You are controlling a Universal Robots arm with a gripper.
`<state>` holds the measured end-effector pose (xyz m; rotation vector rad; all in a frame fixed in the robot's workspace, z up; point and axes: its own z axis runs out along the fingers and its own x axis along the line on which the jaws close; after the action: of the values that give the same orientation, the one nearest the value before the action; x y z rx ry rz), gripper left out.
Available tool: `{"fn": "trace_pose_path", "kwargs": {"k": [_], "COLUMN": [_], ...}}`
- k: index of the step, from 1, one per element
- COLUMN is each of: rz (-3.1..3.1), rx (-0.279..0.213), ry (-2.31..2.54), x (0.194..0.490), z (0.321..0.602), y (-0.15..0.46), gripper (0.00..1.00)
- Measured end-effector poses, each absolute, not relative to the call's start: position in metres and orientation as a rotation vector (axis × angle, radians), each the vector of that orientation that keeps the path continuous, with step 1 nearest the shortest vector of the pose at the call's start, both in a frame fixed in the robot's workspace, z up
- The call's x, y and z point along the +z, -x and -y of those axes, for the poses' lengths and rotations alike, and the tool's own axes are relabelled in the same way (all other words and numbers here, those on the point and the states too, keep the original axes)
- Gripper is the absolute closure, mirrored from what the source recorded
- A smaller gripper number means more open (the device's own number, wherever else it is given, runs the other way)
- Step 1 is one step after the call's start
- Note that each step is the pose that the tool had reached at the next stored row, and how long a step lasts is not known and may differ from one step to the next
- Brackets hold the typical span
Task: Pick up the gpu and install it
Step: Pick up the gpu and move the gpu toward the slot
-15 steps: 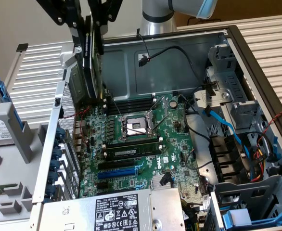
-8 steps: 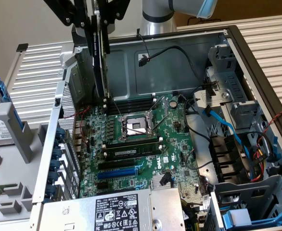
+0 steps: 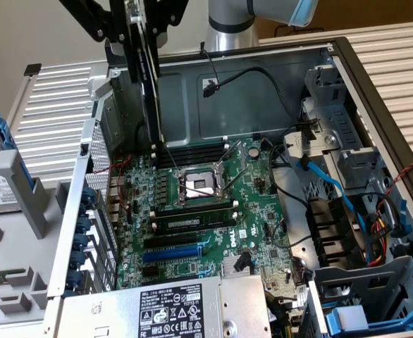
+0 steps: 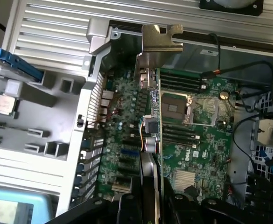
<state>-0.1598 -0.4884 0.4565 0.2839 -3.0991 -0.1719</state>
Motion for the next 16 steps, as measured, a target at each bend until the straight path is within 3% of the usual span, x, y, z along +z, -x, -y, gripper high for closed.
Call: {"fn": "trace_pose_path", "kwargs": {"k": [16], "rz": [3.040], "rx": [-0.166], "ry": [-0.609], "x": [0.456], "z": [0.488], "y": [0.143], "gripper": [0.72]}}
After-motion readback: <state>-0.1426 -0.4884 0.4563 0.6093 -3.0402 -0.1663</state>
